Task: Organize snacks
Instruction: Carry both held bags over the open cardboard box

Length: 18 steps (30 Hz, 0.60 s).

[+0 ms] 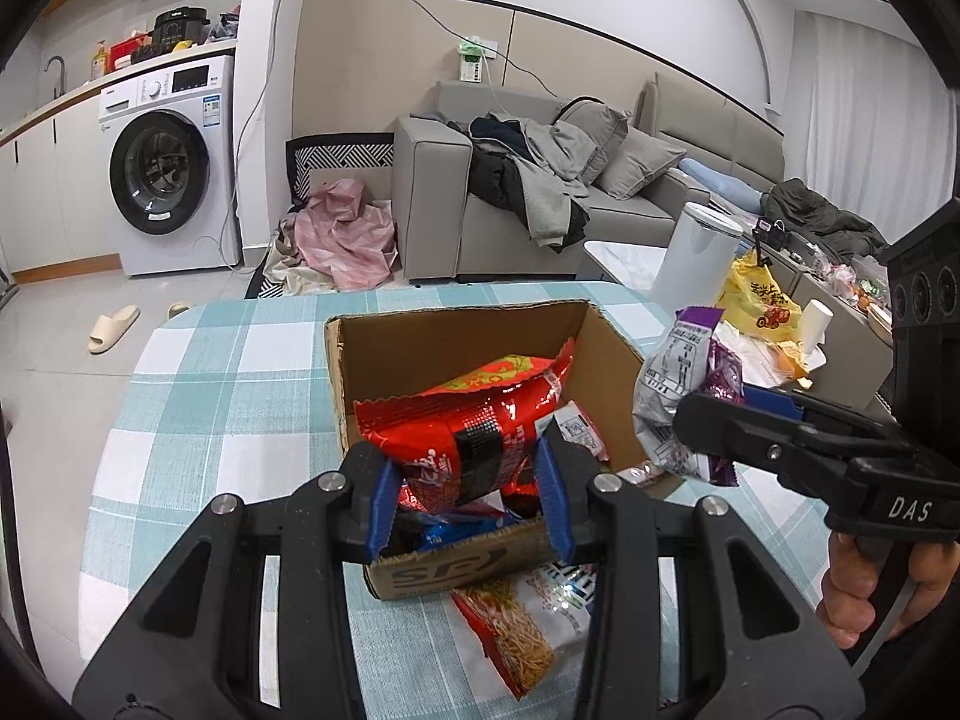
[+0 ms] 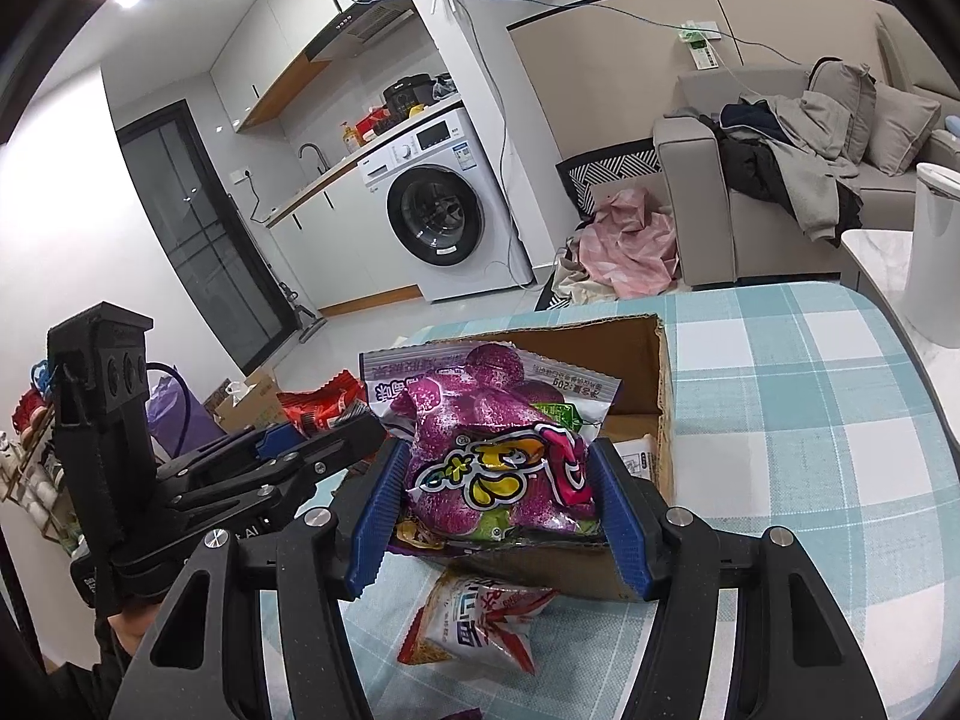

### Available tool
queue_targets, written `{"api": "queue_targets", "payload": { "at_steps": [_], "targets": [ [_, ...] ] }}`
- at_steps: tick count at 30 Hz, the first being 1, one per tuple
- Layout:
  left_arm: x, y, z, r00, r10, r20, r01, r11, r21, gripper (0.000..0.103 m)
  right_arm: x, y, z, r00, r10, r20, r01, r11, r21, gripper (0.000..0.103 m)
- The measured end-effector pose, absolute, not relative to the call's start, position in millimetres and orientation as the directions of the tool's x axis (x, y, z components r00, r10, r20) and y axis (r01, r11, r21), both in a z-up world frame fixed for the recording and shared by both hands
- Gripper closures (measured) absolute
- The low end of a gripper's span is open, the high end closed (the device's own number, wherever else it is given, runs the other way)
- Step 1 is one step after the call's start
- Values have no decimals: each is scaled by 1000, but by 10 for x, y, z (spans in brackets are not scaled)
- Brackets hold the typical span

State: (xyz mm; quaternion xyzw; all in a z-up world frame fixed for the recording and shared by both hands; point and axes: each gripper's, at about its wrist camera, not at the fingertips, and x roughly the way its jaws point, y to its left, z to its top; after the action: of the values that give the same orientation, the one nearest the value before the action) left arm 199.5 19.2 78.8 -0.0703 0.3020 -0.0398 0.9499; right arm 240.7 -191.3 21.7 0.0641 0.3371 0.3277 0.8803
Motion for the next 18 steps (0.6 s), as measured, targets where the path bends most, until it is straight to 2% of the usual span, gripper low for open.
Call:
{"api": "queue_targets", "payload": {
  "at_steps": [18],
  "targets": [
    [2441,231,529,804,-107,-585,32,990,-137,66,2772,-1850,-61,536,599,-594,-478,796,371,41]
  ]
}}
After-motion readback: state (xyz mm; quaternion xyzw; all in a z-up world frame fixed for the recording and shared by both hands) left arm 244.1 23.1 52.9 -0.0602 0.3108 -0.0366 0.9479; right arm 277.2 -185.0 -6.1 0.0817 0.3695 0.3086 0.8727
